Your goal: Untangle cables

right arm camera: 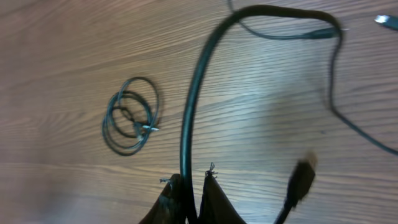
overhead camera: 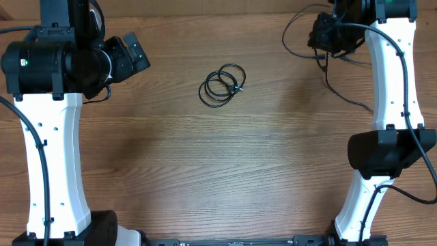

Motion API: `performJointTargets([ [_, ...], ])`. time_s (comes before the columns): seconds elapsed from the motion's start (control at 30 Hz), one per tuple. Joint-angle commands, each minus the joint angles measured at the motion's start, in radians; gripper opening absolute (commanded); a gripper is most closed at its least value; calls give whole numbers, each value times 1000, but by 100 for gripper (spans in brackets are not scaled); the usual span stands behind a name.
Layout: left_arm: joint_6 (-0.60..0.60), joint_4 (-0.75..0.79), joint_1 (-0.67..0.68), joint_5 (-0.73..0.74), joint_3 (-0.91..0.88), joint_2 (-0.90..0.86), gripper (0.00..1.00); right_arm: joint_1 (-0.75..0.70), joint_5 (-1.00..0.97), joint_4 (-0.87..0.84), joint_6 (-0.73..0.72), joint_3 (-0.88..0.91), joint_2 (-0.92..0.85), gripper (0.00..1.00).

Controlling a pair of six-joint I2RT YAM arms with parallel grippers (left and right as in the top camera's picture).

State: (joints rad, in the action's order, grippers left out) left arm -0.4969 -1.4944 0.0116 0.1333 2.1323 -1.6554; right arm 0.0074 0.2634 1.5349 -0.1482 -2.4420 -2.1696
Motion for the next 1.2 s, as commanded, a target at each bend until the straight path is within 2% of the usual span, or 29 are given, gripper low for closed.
performJointTargets([
  [0.0, 11, 8, 2, -44, -5, -7, 99, 4, -57, 6, -27, 2, 5, 11],
  [0.37, 11, 23, 2, -75, -5, -7, 99, 4, -9, 55, -27, 2, -67, 4],
  [0.73, 11, 29, 2, -93, -5, -7, 99, 4, 16, 56, -26, 9, -169, 4],
  [0.8, 11, 29, 2, -93, -5, -7, 100, 5, 27, 48, -17, 29, -180, 4],
  [0.97, 11, 27, 2, -92, -5, -7, 100, 6, 133, 43, 127, 124, -183, 4],
  [1.17, 11, 27, 2, -92, -5, -7, 100, 6, 131, 10, 149, 268, -183, 4],
])
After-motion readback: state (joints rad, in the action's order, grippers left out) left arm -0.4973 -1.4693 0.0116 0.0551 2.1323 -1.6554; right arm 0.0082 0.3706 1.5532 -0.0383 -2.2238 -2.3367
